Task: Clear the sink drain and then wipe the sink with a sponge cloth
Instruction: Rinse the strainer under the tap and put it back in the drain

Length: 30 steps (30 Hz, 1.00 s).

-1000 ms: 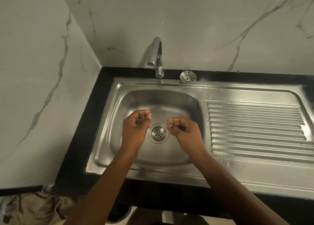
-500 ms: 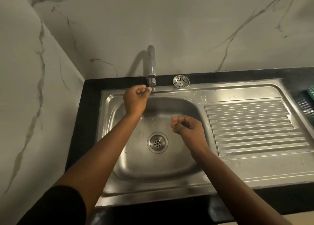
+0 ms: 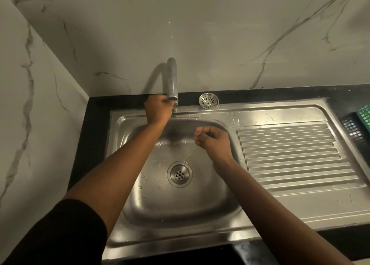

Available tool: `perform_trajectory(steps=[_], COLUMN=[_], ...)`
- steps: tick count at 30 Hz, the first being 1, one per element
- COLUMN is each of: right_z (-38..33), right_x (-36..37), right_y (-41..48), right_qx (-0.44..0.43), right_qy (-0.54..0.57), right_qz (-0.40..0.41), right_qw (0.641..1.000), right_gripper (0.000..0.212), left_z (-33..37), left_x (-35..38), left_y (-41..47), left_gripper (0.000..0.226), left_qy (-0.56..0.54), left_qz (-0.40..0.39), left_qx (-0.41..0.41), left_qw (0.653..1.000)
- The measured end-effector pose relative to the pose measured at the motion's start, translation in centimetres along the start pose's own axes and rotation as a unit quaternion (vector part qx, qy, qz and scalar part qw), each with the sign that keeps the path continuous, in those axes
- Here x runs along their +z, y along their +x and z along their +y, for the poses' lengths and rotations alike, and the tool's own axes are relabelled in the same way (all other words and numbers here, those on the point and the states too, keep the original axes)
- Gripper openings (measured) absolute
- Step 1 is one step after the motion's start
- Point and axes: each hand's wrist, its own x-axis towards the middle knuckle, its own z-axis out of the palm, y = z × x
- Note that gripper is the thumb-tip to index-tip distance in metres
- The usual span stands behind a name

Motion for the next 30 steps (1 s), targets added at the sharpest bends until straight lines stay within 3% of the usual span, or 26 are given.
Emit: perform_trajectory(steps=[10, 13, 18, 22, 25, 30], right_z=[-1.6, -1.7, -2.0, -2.4, -2.5, -3.1], right_x=[-1.0, -1.0, -0.7, -0.9, -1.4, -1.6], right_y=[7.5, 9.4, 12.6, 14.3, 15.1, 15.2], right_qx=[0.103, 0.119, 0.152, 0.175, 0.183, 0.188], right_qy=[0.136, 0.125, 0.076, 0.03, -0.022, 0.0], right_qz=[0.14, 0.174, 0.207, 0.222, 0.224, 0.205], right_qw=[0.975, 0.969, 0.964, 0.959, 0.957, 0.961], right_gripper=[0.006, 0.007, 0.02, 0.03, 0.029, 0.028], left_z=[-1.6, -1.7, -2.7, -4.5, -5.8, -7.1], left_x=[-0.6, -1.1, -2.3, -3.9, -4.7, -5.1], left_y=[1.1, 0.9, 0.3, -1.0, -1.9, -2.7], left_gripper=[0.022, 0.026, 0.007, 0.007, 0.025, 0.03], left_qy=[-0.035, -0.075, -0.074, -0.076, -0.079, -0.09], left_qz=[-0.058, -0.078, -0.083, -0.09, -0.079, -0.075], left_qx=[-0.023, -0.043, -0.029, -0.021, -0.039, -0.043], left_qw=[0.997, 0.993, 0.993, 0.993, 0.993, 0.992])
